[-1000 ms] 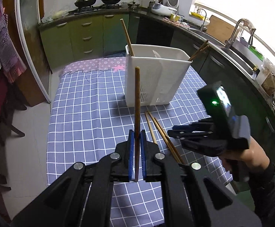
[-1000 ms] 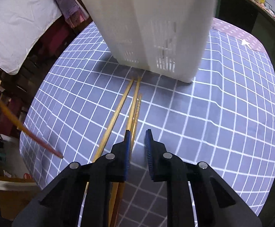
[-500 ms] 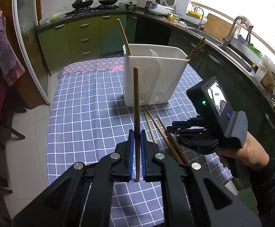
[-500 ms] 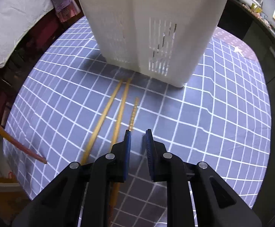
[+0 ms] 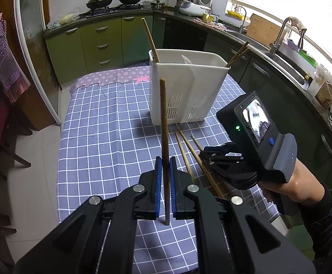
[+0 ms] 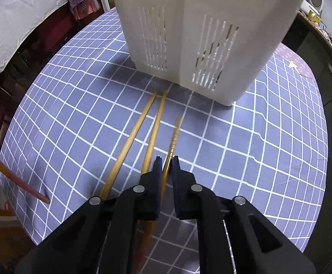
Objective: Organize utensils
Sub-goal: 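Grasp a chopstick with the right tool while the left tool holds its chopstick upright, then lower the chopstick into the holder and open the left tool while the right tool carries its chopstick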
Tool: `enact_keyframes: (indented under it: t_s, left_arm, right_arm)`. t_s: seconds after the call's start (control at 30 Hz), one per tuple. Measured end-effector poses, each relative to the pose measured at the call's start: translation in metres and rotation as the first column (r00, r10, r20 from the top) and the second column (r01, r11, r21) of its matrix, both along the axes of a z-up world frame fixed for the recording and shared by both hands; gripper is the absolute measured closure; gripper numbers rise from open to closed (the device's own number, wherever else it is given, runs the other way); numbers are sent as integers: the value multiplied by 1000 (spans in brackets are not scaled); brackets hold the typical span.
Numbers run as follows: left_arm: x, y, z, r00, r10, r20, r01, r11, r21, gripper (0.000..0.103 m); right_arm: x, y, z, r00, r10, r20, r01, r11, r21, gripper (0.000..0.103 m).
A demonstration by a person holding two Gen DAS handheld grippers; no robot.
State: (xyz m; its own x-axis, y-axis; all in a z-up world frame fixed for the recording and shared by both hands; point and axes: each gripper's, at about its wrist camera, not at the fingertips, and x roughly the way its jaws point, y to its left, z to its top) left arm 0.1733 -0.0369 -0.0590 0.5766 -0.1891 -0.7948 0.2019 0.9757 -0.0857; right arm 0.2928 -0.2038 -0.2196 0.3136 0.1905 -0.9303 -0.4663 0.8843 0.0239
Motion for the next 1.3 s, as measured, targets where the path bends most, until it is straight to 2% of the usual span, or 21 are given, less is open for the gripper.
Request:
enact_keyframes:
  t_s: [0.17, 0.33, 0.47, 0.6, 0.9, 1.3]
  left_arm:
    - [-1, 1, 0, 1000, -1, 0, 1, 1000, 1, 96]
    - [-1, 1, 0, 1000, -2, 2, 2, 1000, 1, 96]
    - [-1, 1, 1, 1000, -4, 4, 3, 1000, 4, 96]
    - [-3, 2, 3, 1000, -2, 10, 2, 1000, 6, 96]
    - [-9, 2, 8, 1000, -3, 25, 3, 1000, 18, 96]
    - [-15, -1, 16, 999, -15, 39, 14, 999, 29, 96]
  right_arm:
    - [-8, -12, 24, 999, -15, 37, 12, 997, 76, 96]
    - [-28, -35, 69, 991, -37, 129, 14, 984, 176, 96]
    - [-49, -59, 109, 971, -71, 227, 14, 969, 245, 96]
    - [-68, -81, 142, 952, -88, 293, 4, 962, 274, 96]
    - [-102, -95, 155, 941, -81, 329, -16, 959, 282, 96]
    - [-123, -116, 146, 939, -105, 327, -1, 951, 309, 96]
